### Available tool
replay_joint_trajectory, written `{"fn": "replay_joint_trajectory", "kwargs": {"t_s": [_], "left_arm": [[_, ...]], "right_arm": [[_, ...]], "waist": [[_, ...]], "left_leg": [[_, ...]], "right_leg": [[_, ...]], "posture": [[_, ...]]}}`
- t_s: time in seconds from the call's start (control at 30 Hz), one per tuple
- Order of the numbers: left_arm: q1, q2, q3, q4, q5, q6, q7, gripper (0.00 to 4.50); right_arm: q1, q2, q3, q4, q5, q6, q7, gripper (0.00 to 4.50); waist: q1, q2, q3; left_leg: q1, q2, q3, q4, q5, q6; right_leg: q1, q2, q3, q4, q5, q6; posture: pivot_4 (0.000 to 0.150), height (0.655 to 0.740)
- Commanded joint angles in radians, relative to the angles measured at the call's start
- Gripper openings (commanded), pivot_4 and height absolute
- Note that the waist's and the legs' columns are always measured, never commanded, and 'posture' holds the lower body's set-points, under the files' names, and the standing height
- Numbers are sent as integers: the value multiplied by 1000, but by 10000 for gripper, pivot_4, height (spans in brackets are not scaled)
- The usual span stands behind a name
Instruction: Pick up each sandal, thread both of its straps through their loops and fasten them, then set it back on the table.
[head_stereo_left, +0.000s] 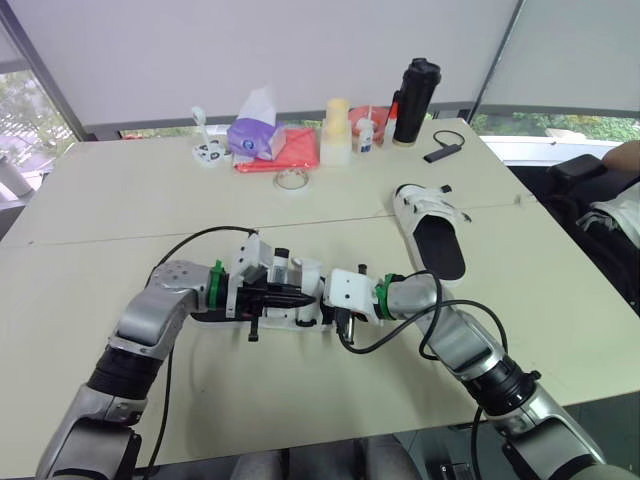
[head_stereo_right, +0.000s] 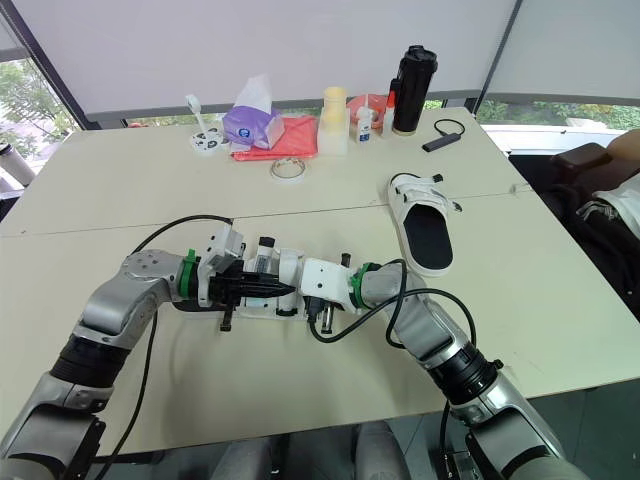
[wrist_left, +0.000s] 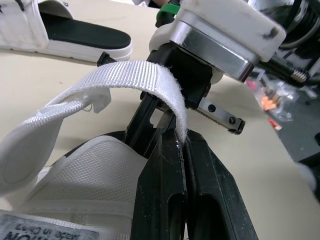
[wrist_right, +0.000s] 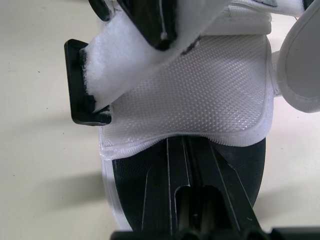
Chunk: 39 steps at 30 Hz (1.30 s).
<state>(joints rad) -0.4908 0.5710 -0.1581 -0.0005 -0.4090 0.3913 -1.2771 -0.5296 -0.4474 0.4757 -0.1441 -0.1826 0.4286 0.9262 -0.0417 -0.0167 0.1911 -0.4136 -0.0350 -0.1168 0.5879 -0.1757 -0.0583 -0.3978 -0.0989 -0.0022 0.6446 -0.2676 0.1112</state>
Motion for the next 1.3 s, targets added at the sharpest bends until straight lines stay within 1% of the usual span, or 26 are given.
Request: {"fn": "replay_joint_trajectory", "kwargs": {"t_s": [0.03,0.17,0.23,0.4,0.63,0.73,0.83,0.93,1.17,1.3], "left_arm": [[23,0,-21,42,50,-70,5,99],[25,-7,-30,90,95,-168,14,99],[28,-9,-31,99,95,-185,7,99],[35,-5,-27,43,41,-119,-23,99],[37,30,-39,15,27,-49,-69,99],[27,46,-41,4,21,-4,-73,8009],[16,39,-25,-2,22,-10,-55,23666],[9,50,-11,-21,7,-4,-67,37975],[-4,47,31,-36,-37,25,-47,37975],[-27,21,131,-110,-187,190,42,37975]], "right_arm": [[13,2,35,36,-11,13,8,0],[13,1,35,36,-12,13,7,0],[12,0,35,36,-12,12,7,0],[12,-1,34,36,-12,12,8,0],[11,-1,33,38,-12,11,8,0],[10,-1,33,39,-12,10,8,0],[9,0,34,40,-13,9,7,0],[8,0,34,41,-13,9,7,0],[8,1,36,42,-14,7,7,0],[4,4,38,47,-14,2,9,0]], "waist": [[0,0,0],[1,0,0],[1,0,0],[0,0,0],[-1,0,0],[-1,0,0],[0,0,0],[0,0,0],[0,0,0],[0,0,0]], "left_leg": [[0,0,0,0,0,0],[0,0,0,0,0,0],[0,0,0,0,0,0],[0,0,0,0,0,0],[0,0,0,-1,0,0],[0,0,0,-2,0,0],[0,0,0,-2,0,0],[0,0,0,-2,0,0],[0,0,0,-2,0,0],[0,0,0,-2,0,0]], "right_leg": [[0,0,0,0,0,0],[0,0,0,0,0,0],[0,0,0,0,0,0],[0,0,0,0,0,0],[0,0,0,0,0,0],[-1,0,0,0,0,0],[-1,0,0,0,0,0],[-1,0,0,-1,0,0],[-1,0,0,-1,0,0],[-1,0,0,-1,0,0]], "posture": [[1500,7400],[1500,7400],[1500,7400],[1500,7400],[1500,7400],[1500,7400],[1500,7400],[1500,7400],[1500,7400],[1500,7400]]}}
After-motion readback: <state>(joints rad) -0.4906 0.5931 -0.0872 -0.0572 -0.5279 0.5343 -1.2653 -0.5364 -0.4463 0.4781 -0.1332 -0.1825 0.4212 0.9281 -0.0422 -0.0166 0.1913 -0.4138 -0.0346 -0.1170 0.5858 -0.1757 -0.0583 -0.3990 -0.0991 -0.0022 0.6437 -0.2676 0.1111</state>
